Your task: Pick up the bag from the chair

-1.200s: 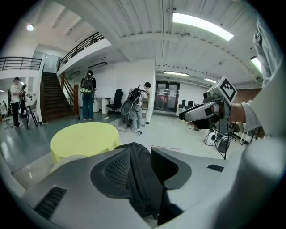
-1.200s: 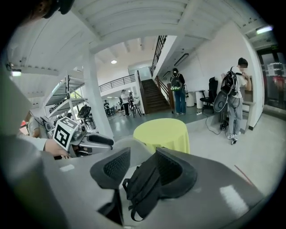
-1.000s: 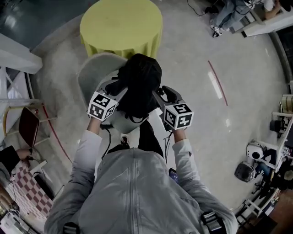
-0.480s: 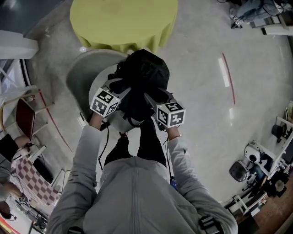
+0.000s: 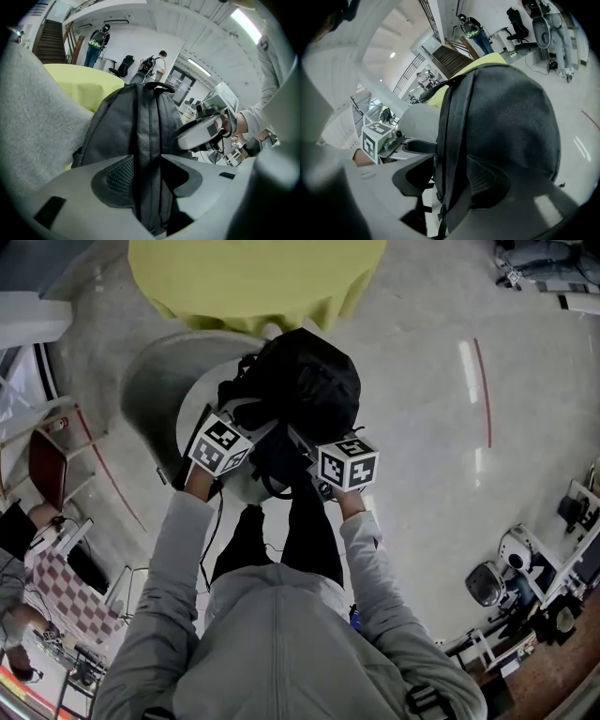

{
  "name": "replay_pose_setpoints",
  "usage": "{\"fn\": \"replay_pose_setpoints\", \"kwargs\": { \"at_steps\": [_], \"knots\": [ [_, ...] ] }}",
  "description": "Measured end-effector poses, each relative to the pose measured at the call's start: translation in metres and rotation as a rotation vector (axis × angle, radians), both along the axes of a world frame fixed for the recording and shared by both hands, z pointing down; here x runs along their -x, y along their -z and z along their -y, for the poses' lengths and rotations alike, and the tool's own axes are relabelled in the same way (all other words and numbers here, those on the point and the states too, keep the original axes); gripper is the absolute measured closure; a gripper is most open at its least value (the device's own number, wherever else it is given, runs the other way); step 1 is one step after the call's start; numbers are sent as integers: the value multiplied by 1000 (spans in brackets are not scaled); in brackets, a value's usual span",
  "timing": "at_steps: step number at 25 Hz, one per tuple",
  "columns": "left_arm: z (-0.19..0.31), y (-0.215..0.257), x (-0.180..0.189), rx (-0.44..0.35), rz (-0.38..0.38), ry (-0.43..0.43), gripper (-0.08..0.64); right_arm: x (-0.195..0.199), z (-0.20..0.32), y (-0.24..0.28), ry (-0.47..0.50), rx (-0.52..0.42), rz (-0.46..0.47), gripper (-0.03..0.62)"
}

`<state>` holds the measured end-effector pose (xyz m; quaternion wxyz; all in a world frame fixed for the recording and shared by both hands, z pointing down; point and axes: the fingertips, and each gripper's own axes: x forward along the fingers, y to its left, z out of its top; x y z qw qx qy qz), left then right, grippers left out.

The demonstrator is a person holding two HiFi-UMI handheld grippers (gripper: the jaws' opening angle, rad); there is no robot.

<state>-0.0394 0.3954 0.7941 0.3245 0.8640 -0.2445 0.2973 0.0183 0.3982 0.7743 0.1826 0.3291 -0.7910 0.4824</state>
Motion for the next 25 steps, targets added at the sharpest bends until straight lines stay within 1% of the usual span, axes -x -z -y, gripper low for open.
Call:
{"fn": "replay_pose_setpoints", "kwargs": {
  "at_steps": [2, 6, 7, 10, 11, 14, 18, 22, 25],
  "knots": [
    [-1, -4, -5, 12, -22, -15, 383, 3, 0, -7, -4, 8, 17, 367],
    [-3, -7, -10, 24, -53, -48, 383, 2, 1, -13, -16, -10, 6, 488],
    [-3, -8, -11, 25, -54, -57, 383, 3, 1, -14, -16, -15, 2, 505],
    [-4, -12, -14, 25, -36, -83, 385, 6, 2, -16, 3, -19, 0, 528],
    [-4, -13, -15, 24, -25, -88, 402, 6, 1, -16, 11, -16, 2, 537],
    [-7, -11, -19, 33, -17, -90, 418, 2, -3, -9, 40, -22, -5, 554],
    [-17, 6, -25, 59, -92, -74, 452, 1, -11, 17, 76, -68, -19, 555],
    [-28, 30, -21, 42, -148, -56, 477, 0, -17, 54, 101, -156, -29, 555],
    [-33, 52, -13, 5, -180, -38, 496, -4, -18, 87, 103, -232, -46, 555]
  ]
}}
